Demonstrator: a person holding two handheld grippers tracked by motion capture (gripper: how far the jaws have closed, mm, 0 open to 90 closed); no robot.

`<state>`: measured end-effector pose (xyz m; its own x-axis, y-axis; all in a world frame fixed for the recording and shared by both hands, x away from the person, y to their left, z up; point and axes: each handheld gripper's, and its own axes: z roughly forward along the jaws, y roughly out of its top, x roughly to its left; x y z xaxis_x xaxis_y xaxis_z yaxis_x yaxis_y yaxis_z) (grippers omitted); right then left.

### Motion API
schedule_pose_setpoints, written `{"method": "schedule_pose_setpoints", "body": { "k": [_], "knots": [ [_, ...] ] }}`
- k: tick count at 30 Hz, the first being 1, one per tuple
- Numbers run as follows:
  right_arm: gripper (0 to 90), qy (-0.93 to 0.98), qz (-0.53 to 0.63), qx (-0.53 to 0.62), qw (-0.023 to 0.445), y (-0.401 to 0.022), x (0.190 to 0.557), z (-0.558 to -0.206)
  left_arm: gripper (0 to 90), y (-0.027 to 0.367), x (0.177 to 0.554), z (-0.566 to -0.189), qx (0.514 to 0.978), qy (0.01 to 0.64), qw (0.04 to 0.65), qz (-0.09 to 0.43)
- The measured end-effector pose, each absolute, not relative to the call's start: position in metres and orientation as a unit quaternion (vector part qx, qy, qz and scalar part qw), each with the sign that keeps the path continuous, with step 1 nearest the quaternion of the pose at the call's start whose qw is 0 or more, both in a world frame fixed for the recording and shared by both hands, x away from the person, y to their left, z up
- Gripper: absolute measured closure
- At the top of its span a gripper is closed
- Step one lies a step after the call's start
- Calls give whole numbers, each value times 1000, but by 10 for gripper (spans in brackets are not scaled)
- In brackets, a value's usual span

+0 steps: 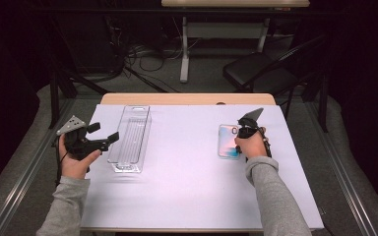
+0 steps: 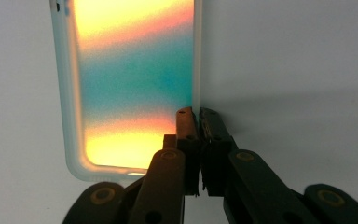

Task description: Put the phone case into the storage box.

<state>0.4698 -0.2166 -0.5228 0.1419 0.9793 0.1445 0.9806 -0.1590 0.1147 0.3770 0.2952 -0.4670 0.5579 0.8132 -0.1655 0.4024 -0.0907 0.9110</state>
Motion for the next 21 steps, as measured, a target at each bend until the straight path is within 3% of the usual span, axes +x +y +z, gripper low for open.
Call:
{"method": "schedule_pose_setpoints", "body": {
  "k": [21],
  "knots": [
    [880,-656,-127,-744,-16,-216,465,-513,66,292,378,-469,718,424,516,196]
  ]
}}
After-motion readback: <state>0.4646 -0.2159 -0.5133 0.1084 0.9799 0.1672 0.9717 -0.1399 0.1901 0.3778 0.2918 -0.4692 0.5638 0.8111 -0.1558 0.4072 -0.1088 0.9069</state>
